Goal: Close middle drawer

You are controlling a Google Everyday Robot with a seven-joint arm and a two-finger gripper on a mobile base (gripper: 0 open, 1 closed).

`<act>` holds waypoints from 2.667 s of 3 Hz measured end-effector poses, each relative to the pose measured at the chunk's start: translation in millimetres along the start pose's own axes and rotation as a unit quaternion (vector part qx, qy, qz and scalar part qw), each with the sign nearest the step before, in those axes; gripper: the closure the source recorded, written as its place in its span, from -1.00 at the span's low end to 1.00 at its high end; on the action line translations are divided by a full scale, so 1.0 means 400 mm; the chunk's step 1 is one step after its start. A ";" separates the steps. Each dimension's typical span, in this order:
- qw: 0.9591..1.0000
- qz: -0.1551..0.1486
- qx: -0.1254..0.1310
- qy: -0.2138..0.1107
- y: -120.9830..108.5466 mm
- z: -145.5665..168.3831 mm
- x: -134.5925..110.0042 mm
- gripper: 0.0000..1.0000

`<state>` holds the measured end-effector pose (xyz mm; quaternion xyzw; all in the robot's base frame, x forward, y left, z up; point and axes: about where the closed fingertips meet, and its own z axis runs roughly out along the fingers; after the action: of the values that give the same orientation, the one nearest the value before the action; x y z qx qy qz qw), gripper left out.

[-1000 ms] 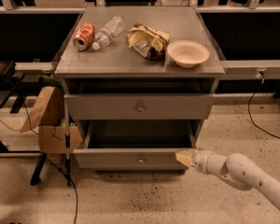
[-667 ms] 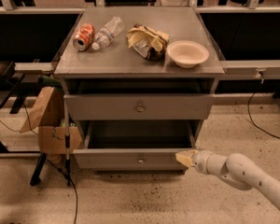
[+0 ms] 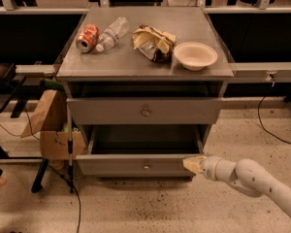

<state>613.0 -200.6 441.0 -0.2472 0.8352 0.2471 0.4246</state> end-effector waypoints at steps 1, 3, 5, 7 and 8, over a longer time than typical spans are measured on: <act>1.000 0.000 0.000 0.001 0.002 -0.003 0.004 1.00; 1.000 -0.002 0.000 0.004 0.000 -0.003 0.009 1.00; 0.999 -0.010 -0.021 -0.032 0.010 -0.004 -0.026 1.00; 0.999 -0.009 -0.020 -0.029 0.008 -0.005 -0.018 1.00; 0.999 -0.027 -0.020 0.007 -0.016 -0.026 0.016 1.00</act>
Offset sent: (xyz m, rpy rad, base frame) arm 0.2972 -0.0424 -0.0795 -0.2717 0.1016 0.1046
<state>607.5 -213.1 439.9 -0.2798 0.8259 0.2509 0.4202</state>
